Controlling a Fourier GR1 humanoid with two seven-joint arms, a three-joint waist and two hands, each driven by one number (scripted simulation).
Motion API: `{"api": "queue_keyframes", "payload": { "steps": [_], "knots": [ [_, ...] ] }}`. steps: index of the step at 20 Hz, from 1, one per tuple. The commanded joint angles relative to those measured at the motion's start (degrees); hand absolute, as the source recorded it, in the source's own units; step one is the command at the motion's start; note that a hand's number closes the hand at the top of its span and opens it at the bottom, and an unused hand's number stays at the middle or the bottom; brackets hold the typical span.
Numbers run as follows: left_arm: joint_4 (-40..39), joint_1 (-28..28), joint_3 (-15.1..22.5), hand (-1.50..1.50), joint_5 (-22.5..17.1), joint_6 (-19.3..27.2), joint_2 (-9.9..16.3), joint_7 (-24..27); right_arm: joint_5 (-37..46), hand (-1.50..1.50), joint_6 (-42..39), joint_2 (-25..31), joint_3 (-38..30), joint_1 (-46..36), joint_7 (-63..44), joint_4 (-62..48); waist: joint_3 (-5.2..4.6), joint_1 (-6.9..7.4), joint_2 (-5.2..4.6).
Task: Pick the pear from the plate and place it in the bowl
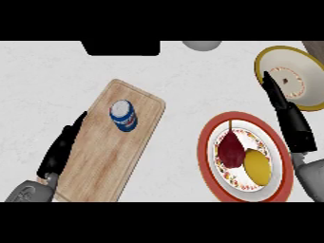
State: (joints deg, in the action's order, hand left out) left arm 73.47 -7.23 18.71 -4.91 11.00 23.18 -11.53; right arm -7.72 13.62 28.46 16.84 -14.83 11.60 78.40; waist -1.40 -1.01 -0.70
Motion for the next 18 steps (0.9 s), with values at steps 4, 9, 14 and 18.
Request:
{"api": "queue_keyframes", "payload": {
  "steps": [4,9,14,18],
  "knots": [
    [7.4,-6.8,-9.7,0.00,-4.0,2.4,0.9,7.8,-8.8,-1.50,-8.9,-10.7,6.1,-3.9,-0.6,8.9,1.41,3.67,1.19],
    [11.9,-8.6,-17.6,0.00,-9.8,3.1,1.1,11.2,6.7,-1.50,13.3,-15.2,6.4,-2.9,-0.7,10.3,1.24,1.61,1.72],
    [12.7,-6.8,-20.2,0.00,-10.6,1.8,1.6,12.1,19.8,-1.50,19.3,-15.8,17.5,7.8,-0.5,21.7,1.36,0.55,0.99],
    [12.0,-3.7,-23.3,0.00,-13.2,-2.7,4.0,14.9,29.3,-1.50,18.1,-6.9,19.8,11.8,-14.0,33.6,1.25,0.16,1.19]
  ]
}}
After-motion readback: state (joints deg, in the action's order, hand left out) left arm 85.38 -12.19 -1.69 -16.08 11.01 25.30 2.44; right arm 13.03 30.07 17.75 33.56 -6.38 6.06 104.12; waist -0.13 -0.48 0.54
